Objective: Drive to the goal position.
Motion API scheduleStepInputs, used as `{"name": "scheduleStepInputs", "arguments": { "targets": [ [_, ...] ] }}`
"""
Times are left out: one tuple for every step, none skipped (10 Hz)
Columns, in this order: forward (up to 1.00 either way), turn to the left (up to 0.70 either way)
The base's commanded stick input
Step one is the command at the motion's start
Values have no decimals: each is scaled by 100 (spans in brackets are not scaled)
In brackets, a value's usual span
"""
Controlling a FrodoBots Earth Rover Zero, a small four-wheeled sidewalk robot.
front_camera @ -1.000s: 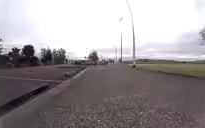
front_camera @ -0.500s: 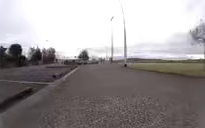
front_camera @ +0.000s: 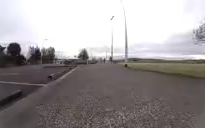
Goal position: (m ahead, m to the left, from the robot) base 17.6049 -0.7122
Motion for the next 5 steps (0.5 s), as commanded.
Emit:
{"name": "scheduleStepInputs", "arguments": {
  "targets": [
    [70,0],
    [85,0],
    [85,0],
    [100,0],
    [100,0]
  ]
}}
